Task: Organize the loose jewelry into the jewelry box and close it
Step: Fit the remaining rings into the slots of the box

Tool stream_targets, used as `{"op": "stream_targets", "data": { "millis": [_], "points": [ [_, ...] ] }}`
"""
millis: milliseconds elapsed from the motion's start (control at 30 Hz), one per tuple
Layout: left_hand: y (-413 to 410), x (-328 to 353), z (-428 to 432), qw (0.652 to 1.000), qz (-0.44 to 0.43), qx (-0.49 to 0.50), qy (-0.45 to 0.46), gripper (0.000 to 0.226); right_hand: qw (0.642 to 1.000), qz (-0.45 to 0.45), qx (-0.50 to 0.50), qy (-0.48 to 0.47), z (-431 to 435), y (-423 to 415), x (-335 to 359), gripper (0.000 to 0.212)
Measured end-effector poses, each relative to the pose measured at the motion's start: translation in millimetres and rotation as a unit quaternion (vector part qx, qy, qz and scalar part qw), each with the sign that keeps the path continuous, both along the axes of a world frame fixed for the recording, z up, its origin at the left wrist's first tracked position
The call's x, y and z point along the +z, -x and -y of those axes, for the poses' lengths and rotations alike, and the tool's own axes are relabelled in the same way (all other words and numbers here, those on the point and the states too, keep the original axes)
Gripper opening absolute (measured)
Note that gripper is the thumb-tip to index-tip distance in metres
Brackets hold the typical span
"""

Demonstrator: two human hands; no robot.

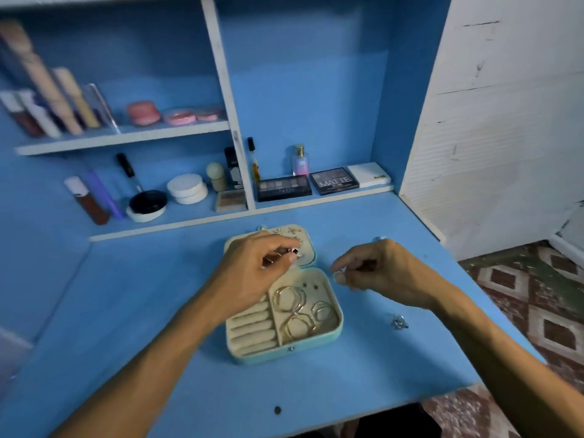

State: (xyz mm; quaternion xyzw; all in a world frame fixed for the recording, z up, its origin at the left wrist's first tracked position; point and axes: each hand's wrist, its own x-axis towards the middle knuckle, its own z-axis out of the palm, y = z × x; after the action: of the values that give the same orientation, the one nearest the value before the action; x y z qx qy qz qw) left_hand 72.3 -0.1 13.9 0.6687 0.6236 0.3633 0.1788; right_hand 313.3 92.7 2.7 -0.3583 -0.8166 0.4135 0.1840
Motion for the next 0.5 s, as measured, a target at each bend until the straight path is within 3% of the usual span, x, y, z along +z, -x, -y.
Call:
{"op": "stream_targets", "data": {
  "millis": [200, 500],
  "points": [
    [62, -14, 58, 0.995, -0.007, 0.084, 0.052, 0.02, 0.997, -0.064, 0.042, 0.031, 14, 65, 2, 0.009],
    [73, -23, 81, 0.995, -0.004, 0.069, 0.077, 0.022, 0.994, -0.058, 0.084, 0.048, 28, 102, -4, 0.019]
  ]
}}
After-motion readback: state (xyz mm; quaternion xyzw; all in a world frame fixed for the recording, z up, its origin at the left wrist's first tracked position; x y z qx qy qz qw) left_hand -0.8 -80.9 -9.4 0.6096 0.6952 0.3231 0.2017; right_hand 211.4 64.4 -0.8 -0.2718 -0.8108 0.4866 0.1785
